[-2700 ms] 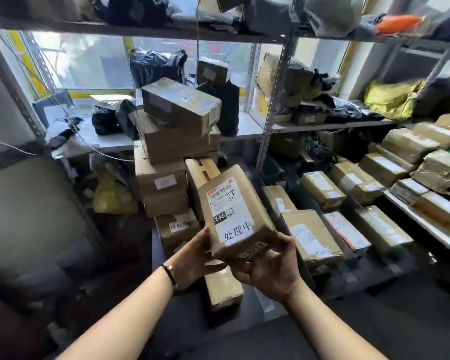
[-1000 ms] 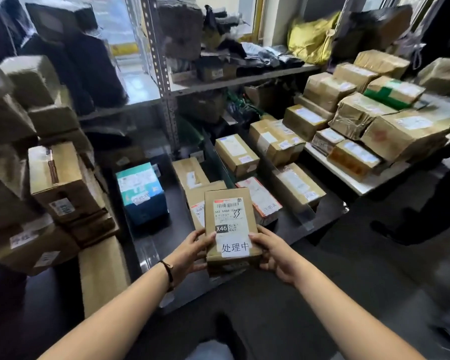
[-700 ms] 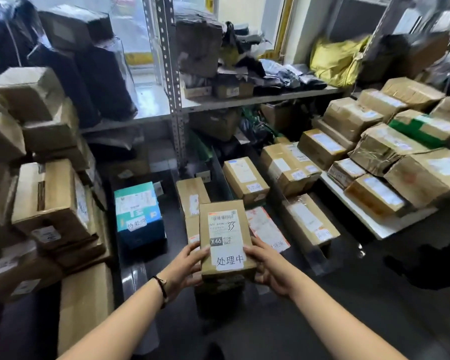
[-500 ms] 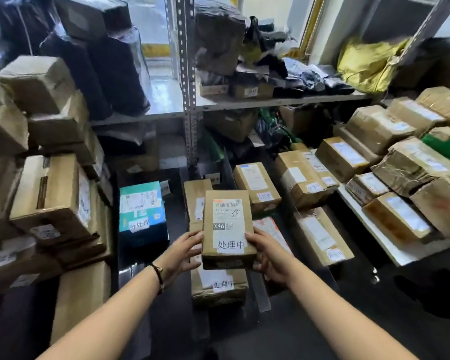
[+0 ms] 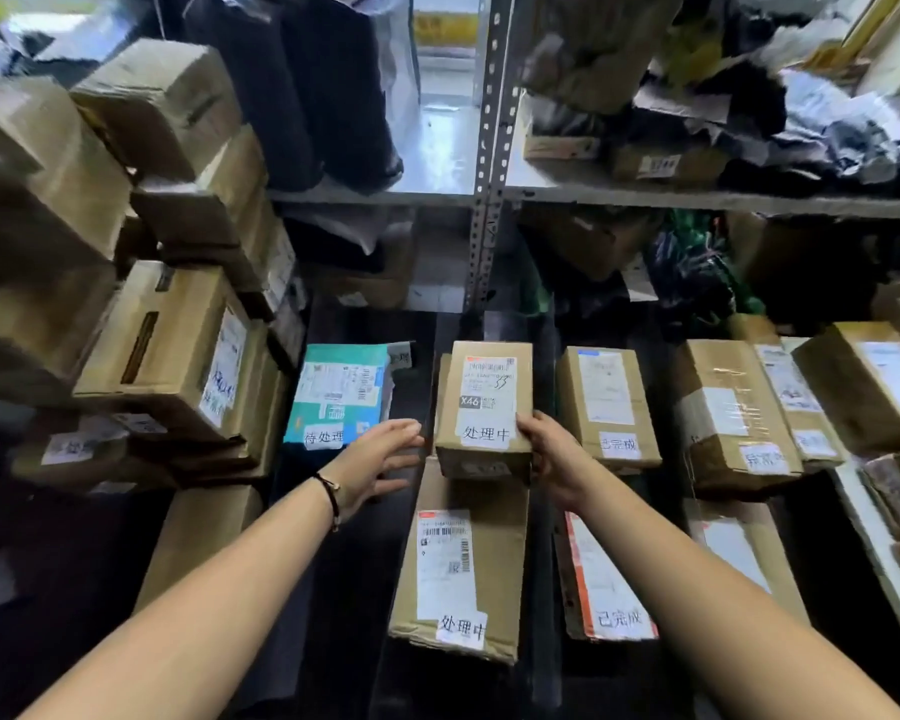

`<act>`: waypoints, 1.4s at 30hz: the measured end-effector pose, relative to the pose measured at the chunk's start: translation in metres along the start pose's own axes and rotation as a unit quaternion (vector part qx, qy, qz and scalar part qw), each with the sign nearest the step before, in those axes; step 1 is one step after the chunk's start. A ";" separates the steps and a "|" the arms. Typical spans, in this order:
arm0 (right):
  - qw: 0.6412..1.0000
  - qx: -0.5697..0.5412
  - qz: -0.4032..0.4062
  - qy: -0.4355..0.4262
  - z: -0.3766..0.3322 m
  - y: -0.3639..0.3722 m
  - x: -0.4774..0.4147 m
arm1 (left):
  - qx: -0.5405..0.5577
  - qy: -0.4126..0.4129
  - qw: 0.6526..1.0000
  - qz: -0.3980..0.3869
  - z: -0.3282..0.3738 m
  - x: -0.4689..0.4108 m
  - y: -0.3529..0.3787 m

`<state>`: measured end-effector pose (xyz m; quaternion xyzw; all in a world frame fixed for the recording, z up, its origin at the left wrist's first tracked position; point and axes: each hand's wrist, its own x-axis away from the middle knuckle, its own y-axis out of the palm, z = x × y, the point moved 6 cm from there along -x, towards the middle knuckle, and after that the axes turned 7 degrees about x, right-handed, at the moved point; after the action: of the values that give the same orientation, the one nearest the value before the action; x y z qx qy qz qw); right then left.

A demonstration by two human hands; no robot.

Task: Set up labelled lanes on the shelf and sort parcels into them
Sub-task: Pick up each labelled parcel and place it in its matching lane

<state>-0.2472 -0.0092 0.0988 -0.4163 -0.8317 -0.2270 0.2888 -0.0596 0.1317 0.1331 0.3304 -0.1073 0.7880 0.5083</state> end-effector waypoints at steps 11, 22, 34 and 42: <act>0.999 -0.005 -0.008 0.047 -0.017 -0.011 -0.057 | -0.016 -0.030 0.997 0.063 0.002 -0.031 -0.004; 0.998 0.024 0.032 0.039 0.000 -0.016 -0.078 | -0.031 -0.036 0.996 0.079 -0.012 -0.019 -0.002; 0.989 0.105 0.051 -0.087 -0.031 0.068 0.018 | -0.001 0.026 0.995 0.095 -0.013 0.052 -0.029; 0.972 0.195 -0.049 -0.121 0.006 0.205 0.095 | 0.019 0.072 0.986 0.147 -0.034 0.158 -0.121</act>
<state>-0.1265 0.1609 0.1862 -0.3350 -0.9081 -0.0228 0.2503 -0.0102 0.3197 0.1862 0.2627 -0.1026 0.8778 0.3872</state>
